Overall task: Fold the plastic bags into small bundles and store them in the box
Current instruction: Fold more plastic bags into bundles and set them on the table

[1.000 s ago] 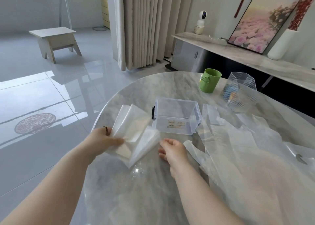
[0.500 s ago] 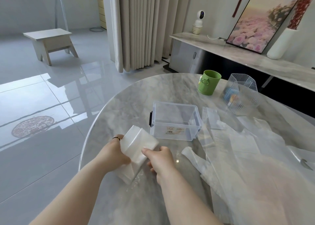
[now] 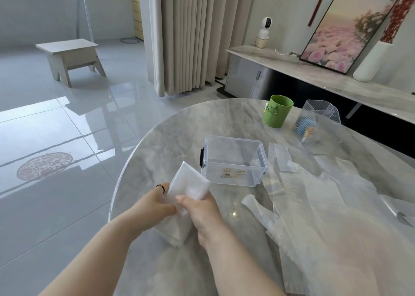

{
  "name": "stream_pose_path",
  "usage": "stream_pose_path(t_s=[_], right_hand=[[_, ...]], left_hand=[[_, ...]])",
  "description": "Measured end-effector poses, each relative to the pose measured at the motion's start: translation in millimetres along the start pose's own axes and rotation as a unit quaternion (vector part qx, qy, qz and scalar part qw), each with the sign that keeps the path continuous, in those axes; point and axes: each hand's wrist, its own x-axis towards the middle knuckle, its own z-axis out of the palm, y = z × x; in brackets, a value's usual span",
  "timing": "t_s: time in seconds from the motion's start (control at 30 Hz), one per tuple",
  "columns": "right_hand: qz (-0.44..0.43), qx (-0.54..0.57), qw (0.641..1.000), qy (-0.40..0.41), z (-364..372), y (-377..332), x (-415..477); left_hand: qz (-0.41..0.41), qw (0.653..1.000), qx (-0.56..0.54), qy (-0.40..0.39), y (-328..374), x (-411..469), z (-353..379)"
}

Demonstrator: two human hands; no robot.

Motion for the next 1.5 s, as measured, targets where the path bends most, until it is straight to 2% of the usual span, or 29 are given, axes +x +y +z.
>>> stream_pose_path(t_s=[0.13, 0.23, 0.3, 0.37, 0.47, 0.53, 0.6, 0.73, 0.9, 1.07, 1.13, 1.33, 1.4, 1.43, 1.5], right_hand=[[-0.005, -0.027, 0.999, 0.023, -3, -6, -5], [-0.041, -0.212, 0.975, 0.055, -12, -22, -7], [-0.065, -0.276, 0.957, 0.064, -23, -36, -8], [-0.081, -0.253, 0.960, 0.082, -35, -52, -10], [-0.111, -0.098, 0.979, 0.138, -55, -80, -11], [-0.164, -0.007, 0.966, 0.197, -68, -98, -5], [-0.231, -0.008, 0.937, 0.261, -72, -114, 2], [-0.242, -0.122, 0.901, 0.339, -63, -115, 29], [-0.226, -0.392, 0.847, 0.280, -45, -101, 54], [-0.222, -0.517, 0.793, 0.235, -38, -90, 62], [-0.229, -0.511, 0.797, 0.226, -38, -92, 61], [-0.225, -0.376, 0.879, 0.191, -54, -115, 57], [-0.205, -0.328, 0.907, 0.170, -60, -116, 54], [-0.195, -0.325, 0.910, 0.167, -64, -114, 54], [-0.184, -0.369, 0.892, 0.185, -68, -108, 60]], left_hand=[[0.031, 0.999, 0.018, 0.022, 3, 2, 6], [0.065, 0.997, 0.008, 0.031, 9, 3, 14], [0.084, 0.995, -0.031, 0.039, 15, 3, 20], [0.102, 0.991, -0.063, 0.062, 20, 6, 23], [0.103, 0.985, -0.086, 0.112, 25, 9, 23], [0.098, 0.982, -0.088, 0.133, 25, 9, 24], [0.092, 0.982, -0.084, 0.144, 24, 10, 24], [0.083, 0.978, -0.081, 0.174, 23, 14, 22], [0.077, 0.976, -0.072, 0.188, 19, 19, 19], [0.073, 0.978, -0.070, 0.180, 19, 21, 20], [0.072, 0.979, -0.070, 0.177, 19, 21, 20], [0.068, 0.977, -0.092, 0.178, 22, 21, 17], [0.089, 0.974, -0.115, 0.172, 36, 23, 20], [0.105, 0.972, -0.127, 0.167, 46, 24, 23], [0.146, 0.968, -0.142, 0.144, 70, 28, 30]])
